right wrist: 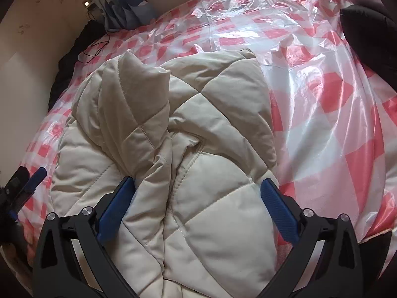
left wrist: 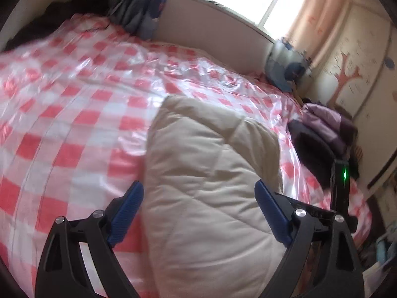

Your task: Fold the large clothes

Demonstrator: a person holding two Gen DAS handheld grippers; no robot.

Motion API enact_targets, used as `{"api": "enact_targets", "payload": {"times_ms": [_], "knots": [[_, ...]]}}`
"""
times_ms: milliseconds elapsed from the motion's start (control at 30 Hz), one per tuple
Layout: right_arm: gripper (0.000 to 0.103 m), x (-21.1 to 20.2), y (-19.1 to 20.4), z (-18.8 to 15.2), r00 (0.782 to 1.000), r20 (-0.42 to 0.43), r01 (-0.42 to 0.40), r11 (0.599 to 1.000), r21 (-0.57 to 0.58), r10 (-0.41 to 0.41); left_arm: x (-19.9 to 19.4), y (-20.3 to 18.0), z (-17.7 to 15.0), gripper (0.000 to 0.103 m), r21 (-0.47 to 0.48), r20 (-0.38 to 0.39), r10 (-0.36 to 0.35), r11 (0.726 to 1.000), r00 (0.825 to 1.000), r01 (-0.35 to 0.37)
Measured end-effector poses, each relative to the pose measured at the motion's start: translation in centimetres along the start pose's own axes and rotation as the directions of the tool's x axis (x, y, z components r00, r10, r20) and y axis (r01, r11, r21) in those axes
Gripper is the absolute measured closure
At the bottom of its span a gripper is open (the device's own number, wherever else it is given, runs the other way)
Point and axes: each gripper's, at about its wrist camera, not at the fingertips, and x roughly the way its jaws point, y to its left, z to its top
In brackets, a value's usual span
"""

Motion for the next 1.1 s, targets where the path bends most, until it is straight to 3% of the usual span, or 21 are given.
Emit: {"api": "enact_targets", "payload": {"times_ms": [67, 167, 300, 333, 433, 567, 733, 833, 900, 1000, 1100], "knots": [[0.007, 0.1, -0.1, -0.2, 1.000, 0.006, -0.003, 1.000, 0.011, 0.003, 0.4, 3.0, 0.0, 0.016, -0.102, -0.052, -0.001, 0.995, 0.999, -0.004], [0.007, 0.1, 0.0, -0.3, 1.000, 0.009, -0.002, 1.000, 0.014, 0.002, 1.8, 5.0, -1.0, 0.016, -0.161, -0.117, -0.030, 0.987, 0.993, 0.011], [0.007, 0.4, -0.2, -0.4, 1.000, 0.009, -0.018, 0.999, 0.027, 0.018, 4.2, 4.6, -2.5, 0.011, -0.246, -0.160, -0.188, 0.958, 0.969, 0.145], [0.007, 0.5, -0.3, -0.3, 1.000, 0.012, -0.023, 0.999, 0.035, 0.023, 4.9, 3.9, -2.8, 0.011, -0.258, -0.178, -0.250, 0.945, 0.952, 0.200], [0.006, 0.7, -0.5, -0.7, 0.999, 0.027, -0.030, 0.996, 0.087, 0.028, 4.7, 0.1, -2.9, 0.010, -0.105, -0.172, -0.155, 0.985, 0.973, 0.138], [0.006, 0.7, 0.8, -1.3, 0.996, 0.038, -0.084, 0.984, 0.156, 0.079, 2.2, -2.2, -2.2, 0.011, 0.020, -0.133, -0.138, 0.990, 0.981, 0.142], [0.006, 1.5, 7.4, -2.8, 0.976, 0.014, -0.219, 0.972, 0.085, 0.219, -4.0, -0.5, -1.2, 0.012, 0.111, -0.075, -0.038, 0.993, 0.996, 0.046], [0.006, 3.3, 12.4, -4.3, 0.941, -0.053, -0.335, 0.942, 0.020, 0.336, -8.7, 2.8, -1.9, 0.012, 0.121, -0.036, 0.058, 0.991, 0.998, -0.054], [0.006, 4.6, 15.7, -5.3, 0.930, -0.116, -0.355, 0.933, -0.053, 0.348, -10.4, 5.9, -2.9, 0.012, 0.082, -0.060, 0.115, 0.991, 0.992, -0.110], [0.006, 5.0, 18.5, -6.0, 0.950, -0.147, -0.300, 0.937, -0.179, 0.276, -10.9, 11.0, -4.1, 0.012, -0.025, -0.130, 0.144, 0.989, 0.981, -0.148], [0.006, 4.7, 17.2, -6.5, 0.954, -0.138, -0.285, 0.946, -0.153, 0.265, -11.9, 11.0, -3.9, 0.012, -0.029, -0.083, 0.176, 0.983, 0.981, -0.179]]}}
